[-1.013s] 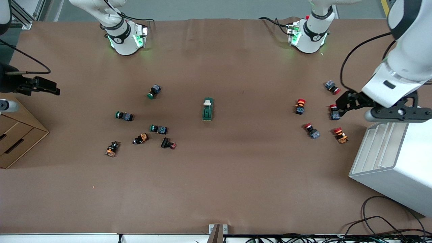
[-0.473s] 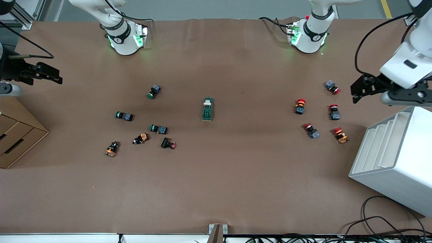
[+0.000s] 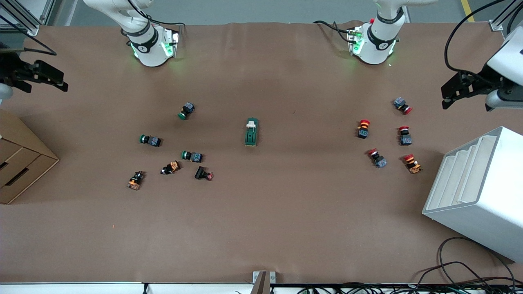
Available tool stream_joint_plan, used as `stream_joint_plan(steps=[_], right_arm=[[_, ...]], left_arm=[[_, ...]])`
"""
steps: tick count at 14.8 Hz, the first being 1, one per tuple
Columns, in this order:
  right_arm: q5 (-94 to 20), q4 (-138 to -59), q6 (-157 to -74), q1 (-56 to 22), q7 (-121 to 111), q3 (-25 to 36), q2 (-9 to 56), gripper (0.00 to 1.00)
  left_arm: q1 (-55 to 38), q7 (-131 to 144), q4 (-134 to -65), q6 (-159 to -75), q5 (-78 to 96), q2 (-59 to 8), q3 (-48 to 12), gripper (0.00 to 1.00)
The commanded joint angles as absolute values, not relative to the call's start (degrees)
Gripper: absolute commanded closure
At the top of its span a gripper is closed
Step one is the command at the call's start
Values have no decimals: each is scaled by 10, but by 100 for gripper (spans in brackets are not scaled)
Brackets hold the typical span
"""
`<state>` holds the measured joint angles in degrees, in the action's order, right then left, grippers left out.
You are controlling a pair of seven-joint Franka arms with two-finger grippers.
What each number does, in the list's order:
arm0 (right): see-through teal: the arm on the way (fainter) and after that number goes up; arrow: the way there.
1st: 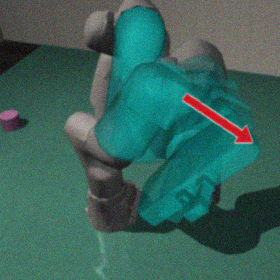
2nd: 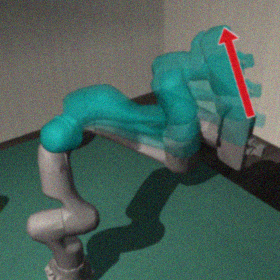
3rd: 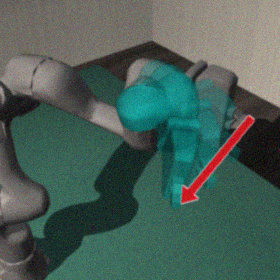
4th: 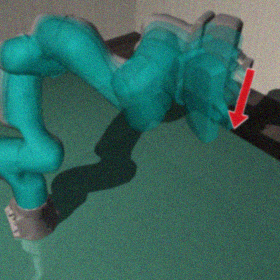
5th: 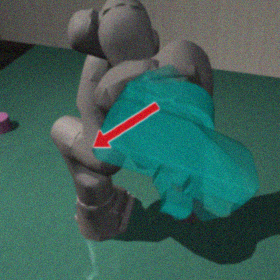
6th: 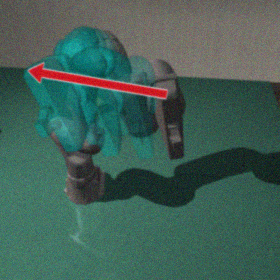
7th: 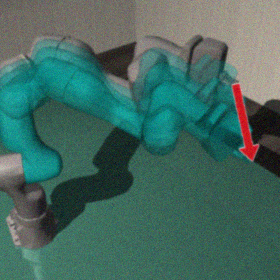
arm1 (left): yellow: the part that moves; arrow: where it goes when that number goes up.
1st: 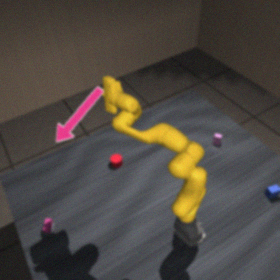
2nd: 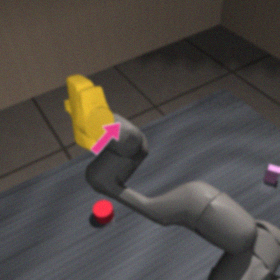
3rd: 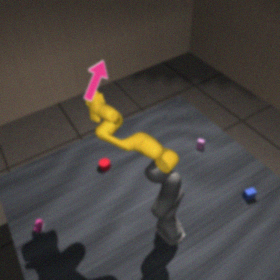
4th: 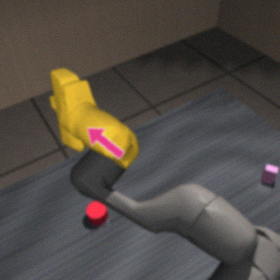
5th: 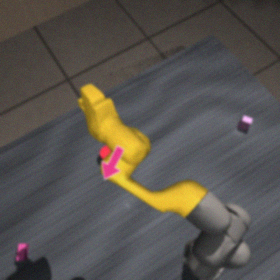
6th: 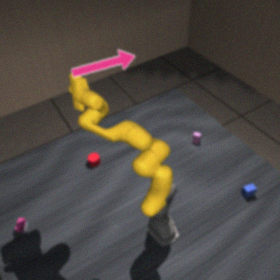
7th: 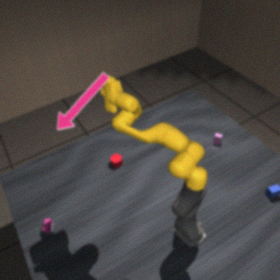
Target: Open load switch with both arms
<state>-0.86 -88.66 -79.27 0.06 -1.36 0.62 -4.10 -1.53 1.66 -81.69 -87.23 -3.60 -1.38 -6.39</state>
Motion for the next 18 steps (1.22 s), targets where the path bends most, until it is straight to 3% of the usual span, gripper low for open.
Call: stream_joint_plan(steps=[1, 4, 18], right_arm=[[-11, -915, -808, 2, -9, 17, -73, 0], [-17, -916, -811, -2, -6, 29, -71, 0], [-7, -916, -815, -12, 6, 13, -72, 0]], left_arm=[[-20, -2, -839, -860, -18, 11, -45, 0], [-25, -26, -845, -860, -5, 17, -15, 0], [-16, -11, -843, -860, -12, 8, -14, 0]])
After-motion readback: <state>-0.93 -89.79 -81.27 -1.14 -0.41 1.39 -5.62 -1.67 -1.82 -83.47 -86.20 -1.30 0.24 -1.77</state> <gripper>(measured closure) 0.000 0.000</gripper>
